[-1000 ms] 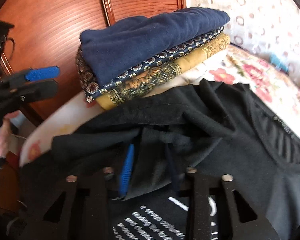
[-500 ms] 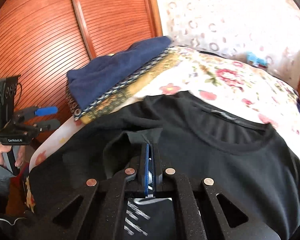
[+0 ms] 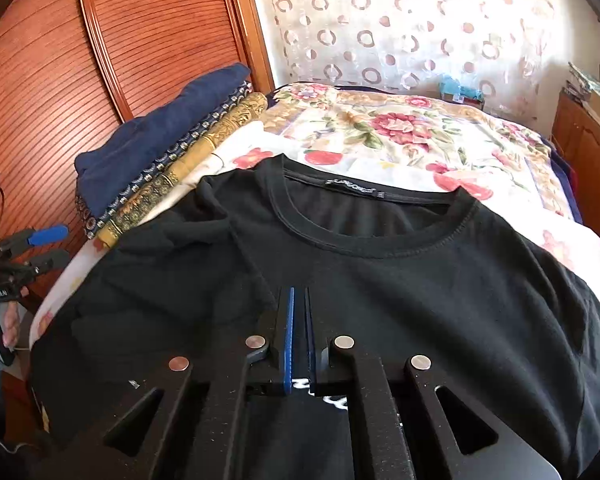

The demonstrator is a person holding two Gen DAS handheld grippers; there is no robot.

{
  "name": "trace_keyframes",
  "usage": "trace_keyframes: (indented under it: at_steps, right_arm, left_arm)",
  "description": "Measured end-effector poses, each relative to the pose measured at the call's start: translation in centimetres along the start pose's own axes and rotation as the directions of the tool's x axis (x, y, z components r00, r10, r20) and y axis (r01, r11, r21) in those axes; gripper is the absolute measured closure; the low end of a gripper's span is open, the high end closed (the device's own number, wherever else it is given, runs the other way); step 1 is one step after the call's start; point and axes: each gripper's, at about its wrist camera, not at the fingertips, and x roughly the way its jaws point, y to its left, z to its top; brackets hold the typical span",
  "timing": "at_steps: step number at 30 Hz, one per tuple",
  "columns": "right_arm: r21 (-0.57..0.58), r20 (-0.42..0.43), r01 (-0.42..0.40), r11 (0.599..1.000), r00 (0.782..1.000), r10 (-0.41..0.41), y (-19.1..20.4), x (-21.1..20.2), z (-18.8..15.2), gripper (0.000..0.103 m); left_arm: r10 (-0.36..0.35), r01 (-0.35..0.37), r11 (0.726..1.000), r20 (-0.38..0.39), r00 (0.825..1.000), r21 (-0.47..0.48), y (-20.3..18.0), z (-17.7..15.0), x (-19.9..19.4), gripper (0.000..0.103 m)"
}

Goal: Fold small clothes

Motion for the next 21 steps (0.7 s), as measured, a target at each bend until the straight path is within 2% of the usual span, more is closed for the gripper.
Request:
trace_keyframes:
  at_steps: [2, 4, 7, 9, 11, 13, 15, 19, 21]
  right_arm:
    - [-0.007, 0.003, 0.016, 1.0, 1.0, -0.016, -0.5, -0.5, -0.3, 0.096]
    - [-0.008, 0.003, 0.039, 0.999, 0.999, -0.039, -0.8, -1.0, -0.6, 0.089]
    - [-0.02, -0.005, 0.073, 0.997, 0.997, -0.073, -2.0, -0.7, -0.2, 0.086]
    - [-0.018, -0.007, 0.084, 0.996, 0.996, -0.084, -2.8, -1.1, -0.4, 0.083]
    - [-0.008, -0.008, 0.095, 0.995, 0.995, -0.095, -3.7, -1.4, -0.6, 0.076]
    - [0.008, -0.019, 0.113, 0.994, 0.993, -0.113, -4.9, -1.5, -0.8, 0.06]
    - [0.018, -0.037, 0.154, 0.988, 0.987, -0.154, -6.0, -1.3, -1.1, 0.054]
    - [0.06, -0.059, 0.198, 0.978, 0.979, -0.194, -7.5, -1.2, -1.7, 0.054]
    - [0.075, -0.053, 0.202, 0.977, 0.979, -0.198, -7.5, -1.4, -1.7, 0.053]
  left_arm:
    - [-0.009, 0.008, 1.0, 0.01, 1.0, 0.02, -0.8, 0.7, 0.1, 0.026]
    - [-0.017, 0.016, 0.999, 0.024, 1.0, 0.038, -1.6, 1.4, 0.3, 0.026]
    - [-0.001, -0.001, 0.999, 0.07, 0.998, 0.033, -2.3, 2.7, 0.5, 0.026]
    - [-0.031, 0.028, 0.999, 0.075, 0.997, 0.036, -2.9, 3.7, 1.0, 0.029]
    - [-0.045, 0.042, 0.998, 0.068, 0.997, 0.053, -3.7, 4.6, 1.7, 0.032]
    - [-0.06, 0.055, 0.996, 0.058, 0.997, 0.075, -4.4, 5.3, 2.6, 0.036]
    - [-0.075, 0.072, 0.993, 0.034, 0.997, 0.097, -5.2, 5.8, 3.8, 0.041]
    - [-0.099, 0.103, 0.987, -0.033, 0.995, 0.127, -6.6, 6.6, 6.7, 0.049]
    - [-0.101, 0.112, 0.984, -0.079, 0.992, 0.141, -7.3, 6.7, 8.3, 0.049]
